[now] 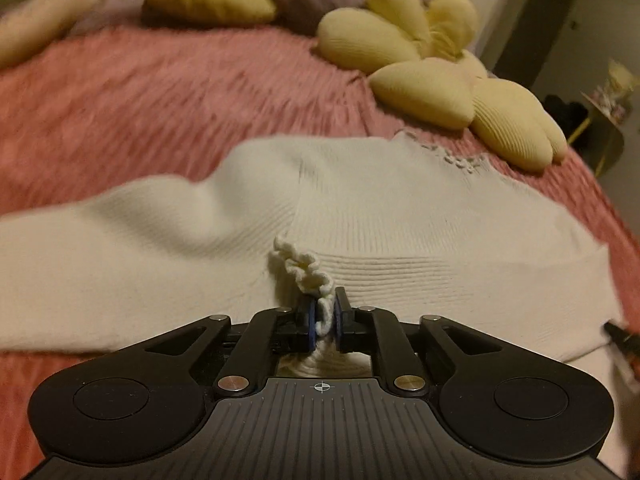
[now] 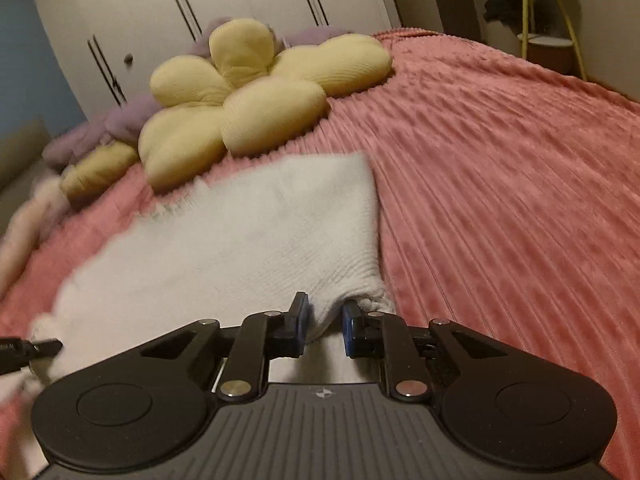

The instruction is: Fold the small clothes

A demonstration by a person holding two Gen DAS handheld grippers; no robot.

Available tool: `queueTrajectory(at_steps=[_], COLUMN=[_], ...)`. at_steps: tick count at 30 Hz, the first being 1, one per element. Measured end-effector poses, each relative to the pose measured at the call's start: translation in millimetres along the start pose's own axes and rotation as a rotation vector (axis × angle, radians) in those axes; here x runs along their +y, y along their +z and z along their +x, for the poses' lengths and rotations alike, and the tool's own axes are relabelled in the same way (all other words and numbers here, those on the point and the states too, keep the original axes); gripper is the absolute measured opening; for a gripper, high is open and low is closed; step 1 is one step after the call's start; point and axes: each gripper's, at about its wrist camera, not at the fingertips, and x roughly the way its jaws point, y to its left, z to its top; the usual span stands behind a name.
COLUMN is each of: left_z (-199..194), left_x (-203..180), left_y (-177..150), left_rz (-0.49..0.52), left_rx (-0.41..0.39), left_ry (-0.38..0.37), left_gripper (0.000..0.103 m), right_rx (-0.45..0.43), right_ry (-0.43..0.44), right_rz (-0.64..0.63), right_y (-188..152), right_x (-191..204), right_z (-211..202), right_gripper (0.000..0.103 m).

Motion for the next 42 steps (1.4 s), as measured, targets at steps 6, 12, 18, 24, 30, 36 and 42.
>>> queueTrajectory(at_steps=[6, 12, 18, 24, 30, 36, 42], left_z=[-31, -44, -17, -2, -48, -100, -129], left_x=[9, 6, -3, -1, 37, 149, 253], left_y=[-5, -6, -5, -6, -17, -49, -87], left_rz=[-0.063, -0.074, -0.065, -0.028, -0.136, -0.431, -0.876], left_rx=[-0.045, -0.087, -0.033, -0.036, -0.078, -0.133, -0.212], left_ry=[-0.033, -0.027, 0.021, 0.061, 0.037, 0.134, 0.089], left_gripper=[0.050, 0.048, 0.033, 0.029, 0.079, 0.080, 0.037], right_rx=[-0.002, -0.114, -0.037, -0.011, -0.017, -0.064, -0.006], right_ry=[-0.023, -0.051, -0.065, -0.135, -0.088, 0.002, 0.060], right_rz=[-0.074, -0.161, -0.272, -0.373, -0.357, -0.255, -0.180], right_y=[2, 4, 1, -12, -11, -30, -50], right_x=[12, 34, 60, 61, 62, 54, 59], right_z=[-30, -57, -14, 12, -13, -63, -76], right_gripper=[0.037, 0.037, 0.032, 0.028, 0.035, 0.053, 0.053])
